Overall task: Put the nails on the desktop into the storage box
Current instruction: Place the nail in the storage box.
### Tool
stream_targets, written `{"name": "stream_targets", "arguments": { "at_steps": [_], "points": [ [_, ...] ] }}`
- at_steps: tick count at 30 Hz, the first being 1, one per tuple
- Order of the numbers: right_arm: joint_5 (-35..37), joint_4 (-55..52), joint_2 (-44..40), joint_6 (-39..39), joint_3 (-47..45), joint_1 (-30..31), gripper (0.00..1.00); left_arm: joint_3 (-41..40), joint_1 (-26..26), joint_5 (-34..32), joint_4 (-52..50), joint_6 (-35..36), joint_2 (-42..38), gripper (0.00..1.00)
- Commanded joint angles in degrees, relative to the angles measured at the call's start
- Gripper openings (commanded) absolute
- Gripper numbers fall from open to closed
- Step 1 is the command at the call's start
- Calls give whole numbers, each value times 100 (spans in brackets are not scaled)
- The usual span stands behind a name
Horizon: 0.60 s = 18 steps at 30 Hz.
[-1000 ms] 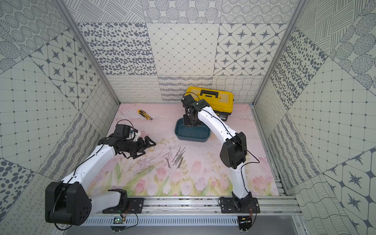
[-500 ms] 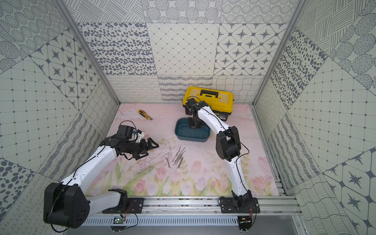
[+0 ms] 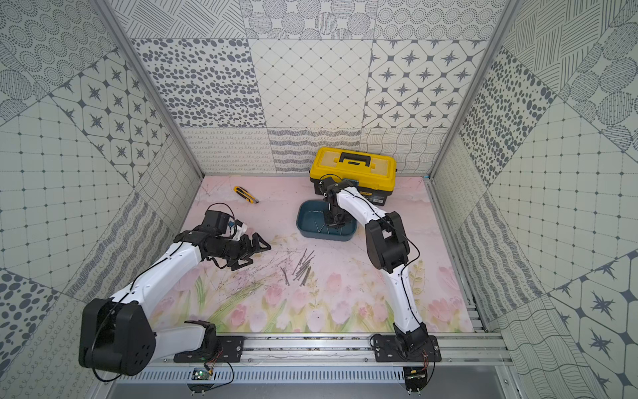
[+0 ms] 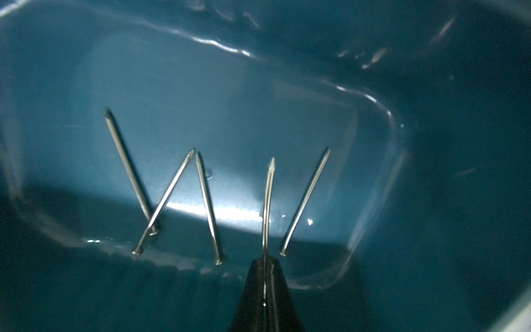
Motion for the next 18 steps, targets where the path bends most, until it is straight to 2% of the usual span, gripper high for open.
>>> {"name": "stream_targets", "arguments": {
  "at_steps": [1,6,12,18],
  "points": [
    [26,375,78,-51,-161,-24,0,130,-4,138,-151,37,109,99],
    [-14,465,156,-36,-189,-21,0,209,-7,103,-208,55,191,100],
    [45,505,61,-82,-290,-27,26,256,-6,48,-173,22,258,100],
    [60,540,-224,-100,-385,-28,31,280,-52,-36,-111,-9,328,100]
  ]
}}
